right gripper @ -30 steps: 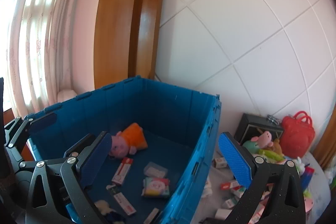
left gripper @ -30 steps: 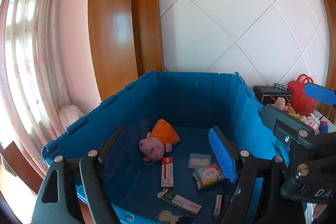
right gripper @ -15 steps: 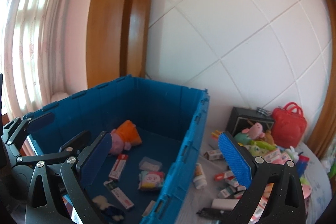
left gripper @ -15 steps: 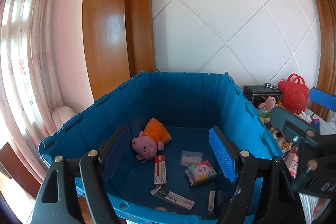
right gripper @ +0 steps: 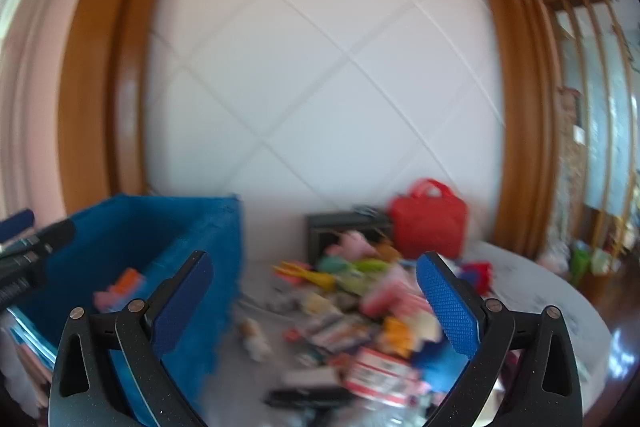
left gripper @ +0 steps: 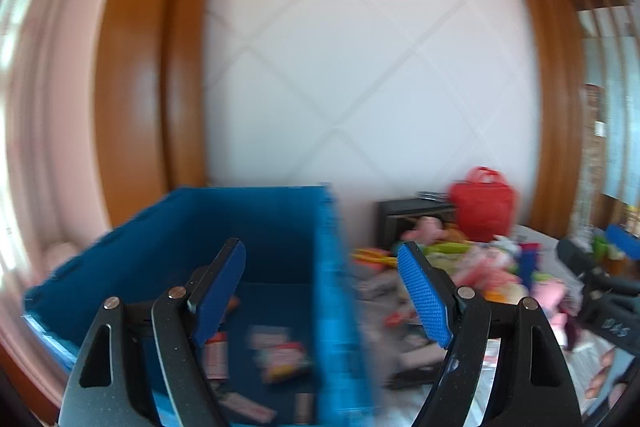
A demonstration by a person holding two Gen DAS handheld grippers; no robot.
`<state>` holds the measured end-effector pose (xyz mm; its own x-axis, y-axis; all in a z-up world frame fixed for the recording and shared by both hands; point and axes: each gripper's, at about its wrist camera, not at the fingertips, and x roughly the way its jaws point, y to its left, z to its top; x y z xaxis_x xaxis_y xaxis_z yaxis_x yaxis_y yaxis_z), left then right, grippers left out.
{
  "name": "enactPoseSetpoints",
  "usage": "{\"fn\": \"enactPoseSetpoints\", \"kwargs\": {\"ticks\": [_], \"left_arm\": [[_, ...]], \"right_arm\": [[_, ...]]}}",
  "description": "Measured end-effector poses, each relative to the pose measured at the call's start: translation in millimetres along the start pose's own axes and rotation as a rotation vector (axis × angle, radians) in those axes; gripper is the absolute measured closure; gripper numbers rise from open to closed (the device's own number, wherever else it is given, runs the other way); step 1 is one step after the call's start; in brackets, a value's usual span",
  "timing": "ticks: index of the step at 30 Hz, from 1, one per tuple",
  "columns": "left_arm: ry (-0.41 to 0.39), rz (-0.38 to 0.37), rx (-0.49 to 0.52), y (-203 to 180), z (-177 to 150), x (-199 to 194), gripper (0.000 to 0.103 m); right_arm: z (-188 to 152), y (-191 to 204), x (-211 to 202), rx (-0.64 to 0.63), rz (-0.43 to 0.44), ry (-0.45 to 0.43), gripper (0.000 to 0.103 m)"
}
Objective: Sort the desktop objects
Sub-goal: 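Withdraw both tools from the crate back toward the pile, then grasp the black wrapped roll with left tool while right grasps white box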
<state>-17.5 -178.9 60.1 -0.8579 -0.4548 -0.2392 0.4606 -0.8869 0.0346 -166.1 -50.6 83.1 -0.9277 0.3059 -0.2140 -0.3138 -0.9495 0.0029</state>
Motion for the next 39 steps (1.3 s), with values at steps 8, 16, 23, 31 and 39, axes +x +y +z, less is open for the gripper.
{"fn": "enactPoseSetpoints", "kwargs": {"ticks": [8,16,23,31,39], "left_arm": [[0.183,-0.157,0.014,-109,-35,55,0.024],[0.458,-0.068,0.011,-151,-120,128,0.024],[0.673,-0.005,-0.022,-146,-203,164,0.024],[0.779,-0.021,0.069,-175,-256,206,0.024],[0.831,-0.072,0.063,-193,-281,237,0.059]], "right_arm": [[-58,-131,46,0.047,-0.117,0.264,0.000],[-137,-227,98,0.041,-0.124,0.524,0.000],[-195,-264,130,0.029,-0.035,0.704,0.000],[-240,-278,151,0.069,0.030,0.845,0.001],[-267,-274,148,0.063,0.070,0.912,0.009]]}}
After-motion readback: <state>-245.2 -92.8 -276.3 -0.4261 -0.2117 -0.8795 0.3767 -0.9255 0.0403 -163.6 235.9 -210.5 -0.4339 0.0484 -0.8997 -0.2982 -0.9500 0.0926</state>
